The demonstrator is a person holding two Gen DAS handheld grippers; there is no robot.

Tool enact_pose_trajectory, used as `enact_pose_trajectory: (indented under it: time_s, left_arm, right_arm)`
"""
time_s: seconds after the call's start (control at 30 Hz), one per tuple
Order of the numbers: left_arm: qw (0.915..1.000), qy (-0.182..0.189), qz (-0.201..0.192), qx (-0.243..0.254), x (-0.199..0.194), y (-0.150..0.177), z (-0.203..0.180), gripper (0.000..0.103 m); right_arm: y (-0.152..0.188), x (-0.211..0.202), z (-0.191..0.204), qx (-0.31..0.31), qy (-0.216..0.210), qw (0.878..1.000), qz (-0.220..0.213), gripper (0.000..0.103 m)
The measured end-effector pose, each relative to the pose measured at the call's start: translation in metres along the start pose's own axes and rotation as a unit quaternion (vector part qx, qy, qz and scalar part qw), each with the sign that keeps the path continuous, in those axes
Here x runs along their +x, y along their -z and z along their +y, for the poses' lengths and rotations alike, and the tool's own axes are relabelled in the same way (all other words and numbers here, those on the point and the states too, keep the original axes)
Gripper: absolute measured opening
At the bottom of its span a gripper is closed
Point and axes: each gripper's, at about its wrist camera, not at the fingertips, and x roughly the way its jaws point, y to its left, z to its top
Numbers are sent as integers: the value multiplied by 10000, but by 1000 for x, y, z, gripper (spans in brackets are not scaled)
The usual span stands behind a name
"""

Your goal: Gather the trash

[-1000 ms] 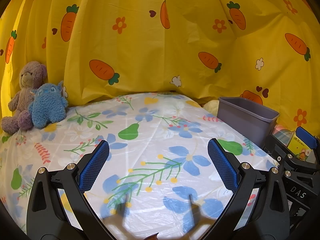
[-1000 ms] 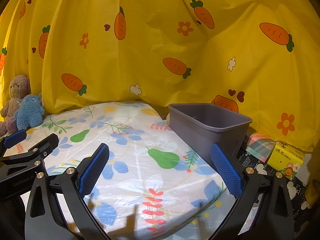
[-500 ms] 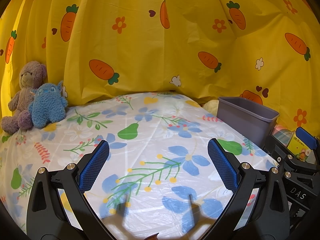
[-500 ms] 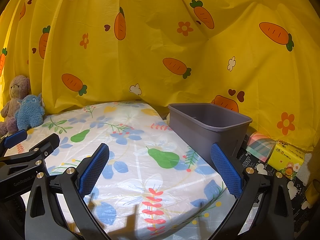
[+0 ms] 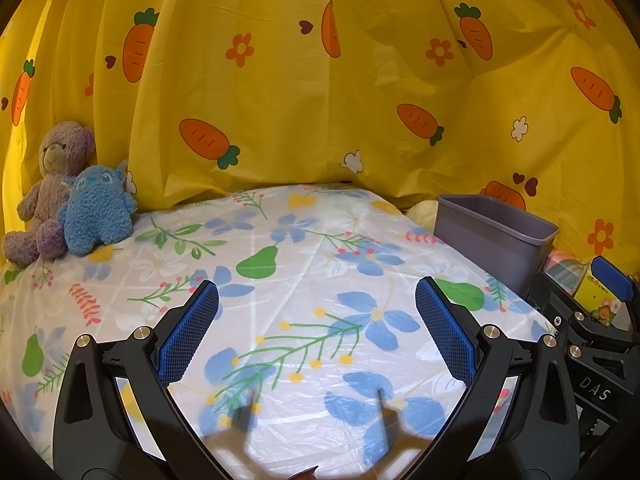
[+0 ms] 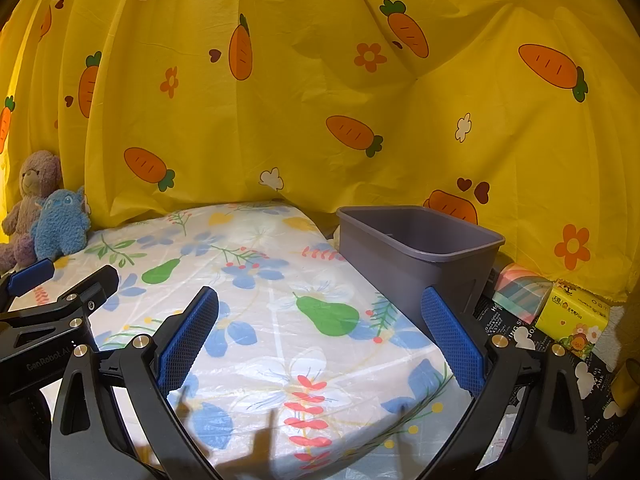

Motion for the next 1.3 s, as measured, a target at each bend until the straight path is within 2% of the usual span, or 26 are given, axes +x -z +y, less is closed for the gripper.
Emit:
enact_pose_trajectory:
  time_s: [1.3]
  left_arm:
    - [10000,18,15,13,3,-4,-5,97]
  right_arm:
    - [0,1,0,25,-5,10000,-5,98]
